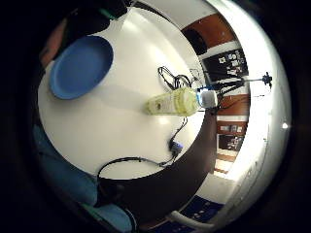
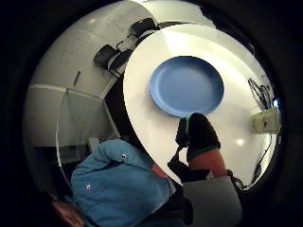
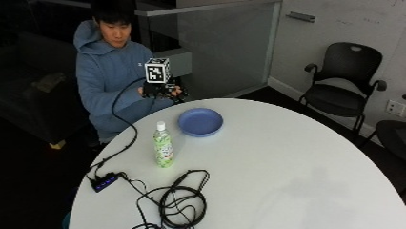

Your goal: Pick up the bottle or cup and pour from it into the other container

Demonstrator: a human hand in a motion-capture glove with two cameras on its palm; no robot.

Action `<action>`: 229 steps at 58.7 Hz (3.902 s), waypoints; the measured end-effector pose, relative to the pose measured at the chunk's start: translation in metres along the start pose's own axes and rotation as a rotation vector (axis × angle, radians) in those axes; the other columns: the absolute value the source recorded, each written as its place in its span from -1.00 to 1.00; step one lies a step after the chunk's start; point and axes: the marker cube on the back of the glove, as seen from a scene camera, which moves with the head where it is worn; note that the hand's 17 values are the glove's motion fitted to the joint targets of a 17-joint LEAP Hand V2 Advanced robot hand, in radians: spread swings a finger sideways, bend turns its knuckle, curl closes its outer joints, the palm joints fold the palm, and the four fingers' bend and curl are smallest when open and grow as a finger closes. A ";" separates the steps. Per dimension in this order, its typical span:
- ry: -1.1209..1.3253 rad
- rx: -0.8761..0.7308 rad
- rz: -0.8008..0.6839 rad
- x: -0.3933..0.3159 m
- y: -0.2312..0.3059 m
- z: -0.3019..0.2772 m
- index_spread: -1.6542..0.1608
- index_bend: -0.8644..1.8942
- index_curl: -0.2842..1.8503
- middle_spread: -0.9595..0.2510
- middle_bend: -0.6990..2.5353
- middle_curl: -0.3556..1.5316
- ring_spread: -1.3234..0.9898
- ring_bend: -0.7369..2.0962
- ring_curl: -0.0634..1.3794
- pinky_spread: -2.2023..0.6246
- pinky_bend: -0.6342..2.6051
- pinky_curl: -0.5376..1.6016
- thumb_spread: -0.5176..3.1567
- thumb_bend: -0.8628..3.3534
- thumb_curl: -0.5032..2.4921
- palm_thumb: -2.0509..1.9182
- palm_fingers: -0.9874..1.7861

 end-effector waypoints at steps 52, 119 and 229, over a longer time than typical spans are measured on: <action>0.060 0.012 0.106 0.066 0.064 -0.026 0.43 -0.27 -0.50 0.58 -0.46 -0.36 0.28 -0.17 -0.55 0.71 -0.21 -0.25 -0.15 -0.60 -0.40 0.37 -0.06; -0.718 0.421 0.318 0.262 0.117 0.030 0.42 -0.28 -0.55 0.61 -0.44 -0.28 0.29 -0.15 -0.51 0.75 -0.20 -0.24 -0.21 -0.61 -0.42 0.34 -0.21; 0.386 -0.051 -0.079 0.041 -0.113 0.030 0.69 -0.28 -0.42 0.51 -0.37 -0.09 -0.01 -0.16 -0.29 0.45 -0.30 -0.16 -0.60 -0.61 -0.21 0.57 0.51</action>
